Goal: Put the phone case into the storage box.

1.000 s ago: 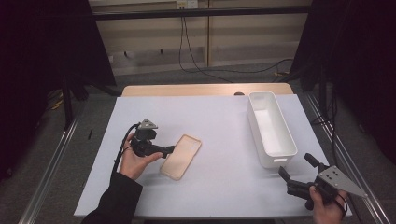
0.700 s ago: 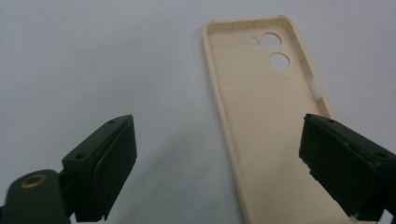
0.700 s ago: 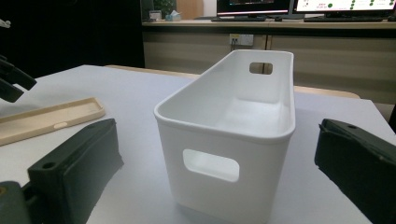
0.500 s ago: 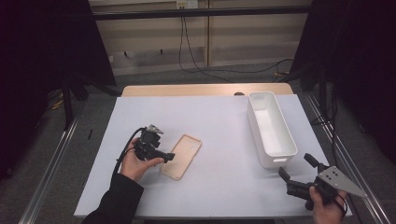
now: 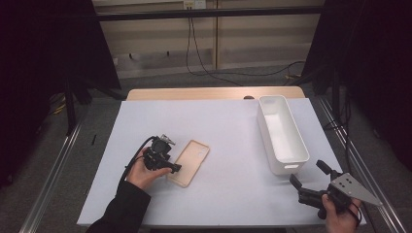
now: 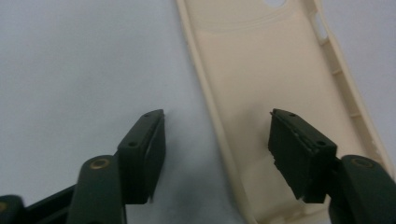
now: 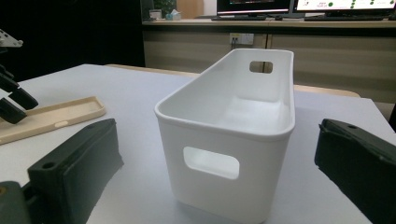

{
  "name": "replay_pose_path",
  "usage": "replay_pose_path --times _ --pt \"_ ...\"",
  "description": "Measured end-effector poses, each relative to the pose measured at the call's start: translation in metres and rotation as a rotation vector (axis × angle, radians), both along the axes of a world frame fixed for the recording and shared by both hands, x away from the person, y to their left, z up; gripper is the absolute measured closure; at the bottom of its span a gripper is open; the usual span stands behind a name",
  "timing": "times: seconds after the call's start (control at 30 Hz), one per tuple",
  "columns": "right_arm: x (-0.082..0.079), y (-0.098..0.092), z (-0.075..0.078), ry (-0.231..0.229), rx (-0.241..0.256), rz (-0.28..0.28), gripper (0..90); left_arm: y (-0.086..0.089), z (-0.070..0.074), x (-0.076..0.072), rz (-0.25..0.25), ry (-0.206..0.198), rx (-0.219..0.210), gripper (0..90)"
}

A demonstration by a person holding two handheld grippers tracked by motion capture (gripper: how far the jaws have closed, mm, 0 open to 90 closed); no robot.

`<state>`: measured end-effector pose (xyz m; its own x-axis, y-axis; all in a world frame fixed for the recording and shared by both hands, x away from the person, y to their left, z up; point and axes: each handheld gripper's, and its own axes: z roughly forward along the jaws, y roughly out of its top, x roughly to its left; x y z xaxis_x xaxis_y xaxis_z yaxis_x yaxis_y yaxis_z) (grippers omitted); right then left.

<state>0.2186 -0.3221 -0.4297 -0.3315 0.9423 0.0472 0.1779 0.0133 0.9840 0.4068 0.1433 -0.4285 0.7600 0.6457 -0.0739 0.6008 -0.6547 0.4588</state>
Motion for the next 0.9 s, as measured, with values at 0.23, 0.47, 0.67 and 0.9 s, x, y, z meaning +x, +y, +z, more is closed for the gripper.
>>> replay_pose_path --times 0.23,0.47,0.67,0.9 --pt "-0.0004 -0.0002 -0.0002 0.003 -0.002 0.0 0.0 -0.0009 0.0005 -0.0014 -0.015 0.004 -0.004 50.0" --pt "-0.0008 0.0003 0.0 0.0 -0.002 0.004 0.0 -0.0039 0.0015 -0.0024 -0.002 0.029 -0.006 57.0" --pt "-0.001 0.0005 0.0 0.001 -0.002 0.003 0.0 -0.0023 0.001 0.0004 0.022 0.055 -0.035 69.3" --pt "-0.0008 0.0004 -0.0001 0.002 -0.003 0.002 0.0 -0.0016 0.0009 0.0017 0.051 0.07 -0.045 73.2"
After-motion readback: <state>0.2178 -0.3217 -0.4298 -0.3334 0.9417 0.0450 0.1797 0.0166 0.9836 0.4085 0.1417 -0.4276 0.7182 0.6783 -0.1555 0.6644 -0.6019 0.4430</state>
